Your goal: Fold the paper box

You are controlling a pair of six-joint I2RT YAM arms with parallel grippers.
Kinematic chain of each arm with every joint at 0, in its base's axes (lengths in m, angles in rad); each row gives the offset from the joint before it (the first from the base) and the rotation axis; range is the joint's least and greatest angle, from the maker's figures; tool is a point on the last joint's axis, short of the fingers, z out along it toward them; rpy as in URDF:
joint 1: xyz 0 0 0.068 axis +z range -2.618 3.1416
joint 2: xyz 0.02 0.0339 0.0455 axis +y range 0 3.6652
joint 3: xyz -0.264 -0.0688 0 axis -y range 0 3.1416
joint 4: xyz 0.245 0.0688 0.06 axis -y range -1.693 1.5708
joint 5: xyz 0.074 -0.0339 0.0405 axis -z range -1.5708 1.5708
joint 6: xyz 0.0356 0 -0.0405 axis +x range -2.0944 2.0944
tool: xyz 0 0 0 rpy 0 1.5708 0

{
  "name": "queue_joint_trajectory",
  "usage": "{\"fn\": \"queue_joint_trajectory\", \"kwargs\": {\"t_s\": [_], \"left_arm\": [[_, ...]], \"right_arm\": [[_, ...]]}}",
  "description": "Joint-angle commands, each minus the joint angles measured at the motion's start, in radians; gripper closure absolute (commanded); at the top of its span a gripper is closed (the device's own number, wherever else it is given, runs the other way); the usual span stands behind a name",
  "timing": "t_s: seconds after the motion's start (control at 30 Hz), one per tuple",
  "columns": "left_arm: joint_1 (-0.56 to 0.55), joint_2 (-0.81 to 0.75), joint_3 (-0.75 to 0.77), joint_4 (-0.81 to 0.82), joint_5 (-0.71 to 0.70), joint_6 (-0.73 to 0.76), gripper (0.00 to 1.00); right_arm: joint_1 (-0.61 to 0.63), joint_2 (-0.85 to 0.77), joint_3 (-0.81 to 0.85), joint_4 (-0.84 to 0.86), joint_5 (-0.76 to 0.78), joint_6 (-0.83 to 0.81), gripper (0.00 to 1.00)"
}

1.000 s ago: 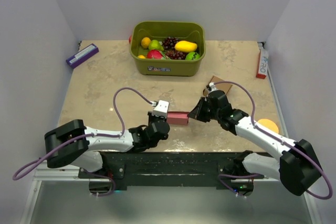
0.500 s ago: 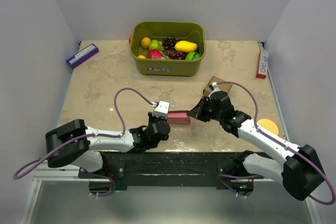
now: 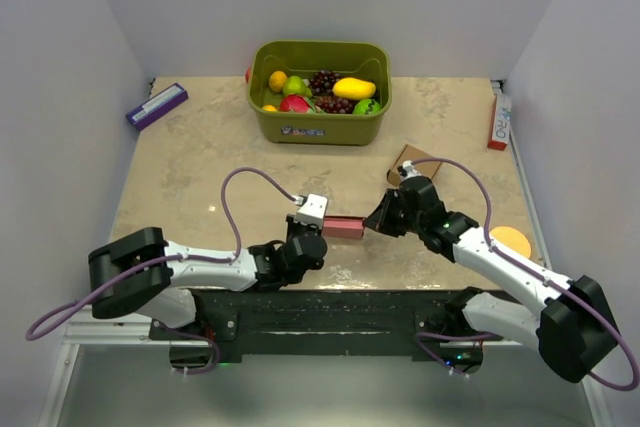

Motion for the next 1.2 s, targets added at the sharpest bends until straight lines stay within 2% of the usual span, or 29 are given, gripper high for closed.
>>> {"fn": "queue_joint_trajectory", "kwargs": {"t_s": [0.0,0.37,0.73,1.0,1.07,1.13,1.17], "left_arm": [[-0.004,0.055,-0.038,-0.19,0.042,-0.001,1.0],[-0.017,0.065,-0.006,-0.196,0.056,0.002,1.0],[-0.025,0.064,0.015,-0.215,0.071,-0.013,1.0],[-0.027,0.07,-0.001,-0.222,0.056,-0.015,1.0],[-0.028,0.068,-0.004,-0.221,0.048,-0.01,1.0],[-0.027,0.068,-0.006,-0.219,0.047,-0.002,1.0],[-0.027,0.068,-0.006,-0.218,0.045,-0.001,1.0]], "right_arm": [[-0.009,0.003,0.016,-0.071,0.082,-0.069,1.0],[-0.003,0.022,0.008,-0.08,0.098,-0.103,1.0],[0.152,0.048,0.048,-0.164,0.317,-0.066,1.0],[0.185,0.016,0.086,-0.235,0.359,-0.038,0.99],[0.186,0.0,0.114,-0.256,0.343,-0.031,0.85],[0.185,-0.018,0.138,-0.262,0.339,-0.019,0.75],[0.186,-0.024,0.146,-0.266,0.339,-0.015,0.66]]}}
